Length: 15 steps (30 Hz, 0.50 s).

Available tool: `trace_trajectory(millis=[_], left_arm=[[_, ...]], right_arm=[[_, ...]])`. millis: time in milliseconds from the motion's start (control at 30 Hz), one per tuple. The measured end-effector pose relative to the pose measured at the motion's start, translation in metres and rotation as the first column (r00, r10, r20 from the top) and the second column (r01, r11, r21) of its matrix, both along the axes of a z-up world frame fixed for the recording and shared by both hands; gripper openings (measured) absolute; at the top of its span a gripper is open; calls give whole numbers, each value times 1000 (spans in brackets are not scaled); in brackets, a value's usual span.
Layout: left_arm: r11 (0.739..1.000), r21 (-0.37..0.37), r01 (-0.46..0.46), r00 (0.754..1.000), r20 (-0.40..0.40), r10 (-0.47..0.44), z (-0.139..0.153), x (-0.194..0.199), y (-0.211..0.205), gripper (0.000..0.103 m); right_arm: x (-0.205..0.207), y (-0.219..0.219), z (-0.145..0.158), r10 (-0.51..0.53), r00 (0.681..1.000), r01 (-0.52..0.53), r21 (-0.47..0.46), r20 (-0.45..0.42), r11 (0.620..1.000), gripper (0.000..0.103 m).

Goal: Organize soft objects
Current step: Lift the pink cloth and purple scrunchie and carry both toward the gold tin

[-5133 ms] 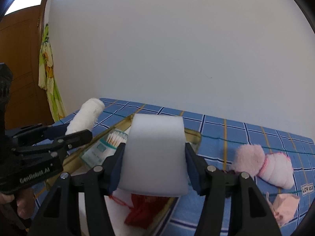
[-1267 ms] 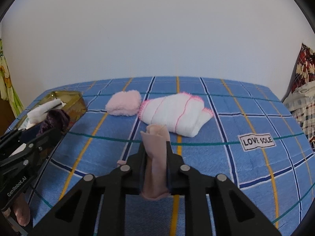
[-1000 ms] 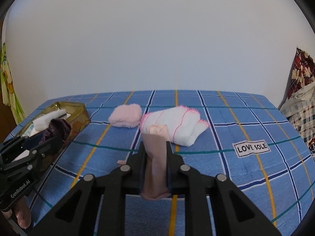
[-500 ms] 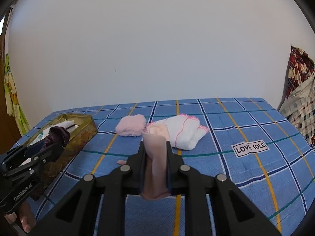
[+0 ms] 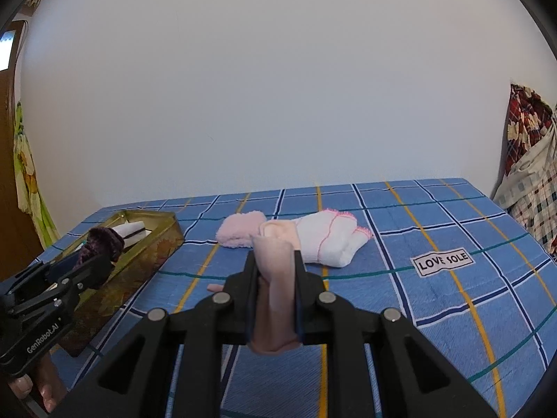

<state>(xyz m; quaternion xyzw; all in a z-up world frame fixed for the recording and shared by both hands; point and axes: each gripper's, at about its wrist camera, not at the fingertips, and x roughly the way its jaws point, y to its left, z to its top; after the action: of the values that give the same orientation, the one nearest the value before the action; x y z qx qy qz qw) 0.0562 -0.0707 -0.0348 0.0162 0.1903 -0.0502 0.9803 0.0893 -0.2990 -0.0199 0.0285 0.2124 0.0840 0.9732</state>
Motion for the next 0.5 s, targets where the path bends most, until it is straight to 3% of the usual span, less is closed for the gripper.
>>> trace_trajectory(millis=[500], left_arm=[[999, -19, -34, 999, 37, 34, 3, -15, 12, 34]], right_arm=[[-13, 6, 4, 0, 998, 0, -8, 58, 1000, 17]])
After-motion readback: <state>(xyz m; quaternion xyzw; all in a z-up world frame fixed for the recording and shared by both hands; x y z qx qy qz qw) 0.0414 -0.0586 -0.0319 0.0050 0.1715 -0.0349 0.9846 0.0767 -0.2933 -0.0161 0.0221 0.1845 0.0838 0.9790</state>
